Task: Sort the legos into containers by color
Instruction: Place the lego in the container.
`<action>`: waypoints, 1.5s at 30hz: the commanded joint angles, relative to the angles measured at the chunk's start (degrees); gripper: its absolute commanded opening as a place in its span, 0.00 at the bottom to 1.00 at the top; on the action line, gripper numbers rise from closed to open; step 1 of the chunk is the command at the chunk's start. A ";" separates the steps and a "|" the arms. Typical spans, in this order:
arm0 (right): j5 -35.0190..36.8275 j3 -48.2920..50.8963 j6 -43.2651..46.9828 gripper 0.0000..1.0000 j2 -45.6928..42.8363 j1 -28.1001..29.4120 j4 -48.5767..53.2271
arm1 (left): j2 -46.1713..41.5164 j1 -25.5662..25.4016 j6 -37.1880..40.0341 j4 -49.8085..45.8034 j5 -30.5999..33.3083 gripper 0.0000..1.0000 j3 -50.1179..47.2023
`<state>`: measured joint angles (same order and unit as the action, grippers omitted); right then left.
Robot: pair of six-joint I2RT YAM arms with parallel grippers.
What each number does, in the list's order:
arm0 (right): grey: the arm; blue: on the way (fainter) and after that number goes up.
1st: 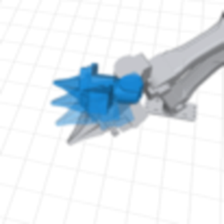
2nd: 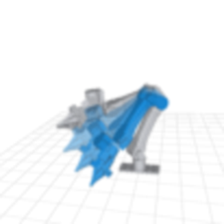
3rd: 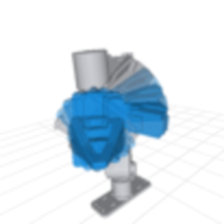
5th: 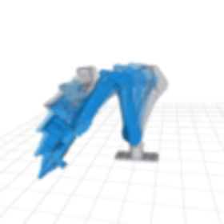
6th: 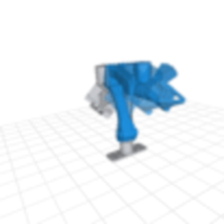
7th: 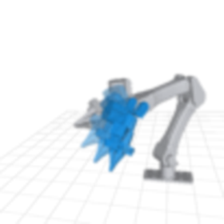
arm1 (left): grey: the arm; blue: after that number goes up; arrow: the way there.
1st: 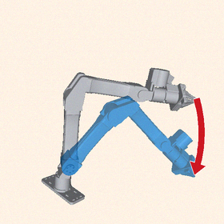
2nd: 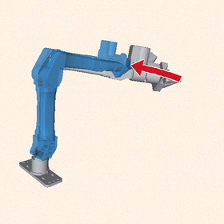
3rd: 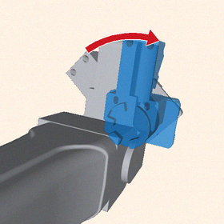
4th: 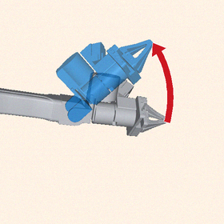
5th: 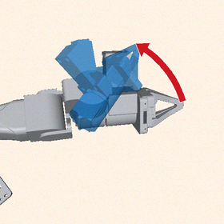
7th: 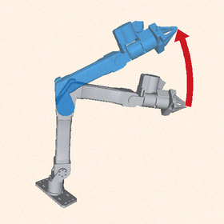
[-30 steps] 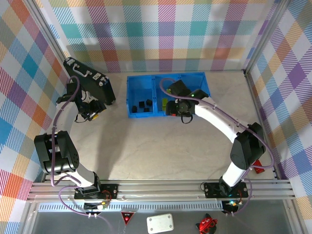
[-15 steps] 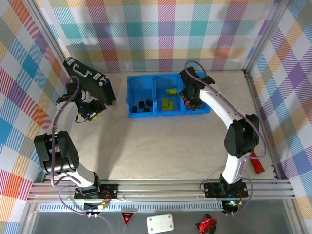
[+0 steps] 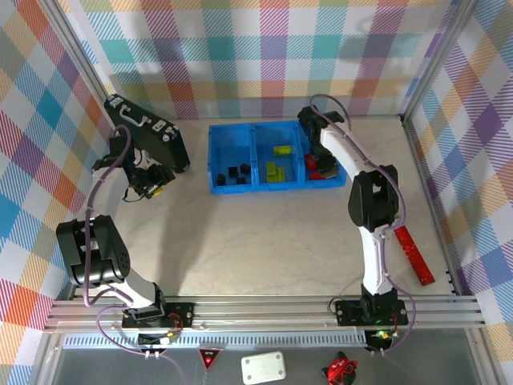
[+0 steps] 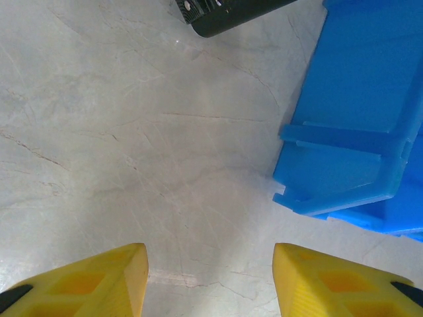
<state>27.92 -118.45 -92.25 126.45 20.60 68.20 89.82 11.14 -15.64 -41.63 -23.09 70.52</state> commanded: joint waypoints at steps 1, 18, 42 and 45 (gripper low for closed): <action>5.58 -4.03 -4.66 0.51 2.42 0.23 6.41 | 0.28 1.07 -0.69 -0.39 -1.17 0.53 -0.25; 10.62 -15.82 -4.46 0.52 14.20 -1.10 5.68 | 1.22 1.07 -1.14 -0.05 -2.40 0.52 -0.38; 11.72 -19.36 1.53 0.66 17.67 -2.85 -1.04 | 2.82 1.07 -1.06 -0.04 -2.40 0.52 -0.38; 11.80 -19.95 2.16 0.69 17.21 -2.77 -0.60 | 2.77 1.08 -1.01 0.05 -2.33 0.53 -0.47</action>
<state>38.22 -136.20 -91.42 143.87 18.00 66.87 92.20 11.18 -16.08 -41.60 -24.58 70.52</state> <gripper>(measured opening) 0.691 0.525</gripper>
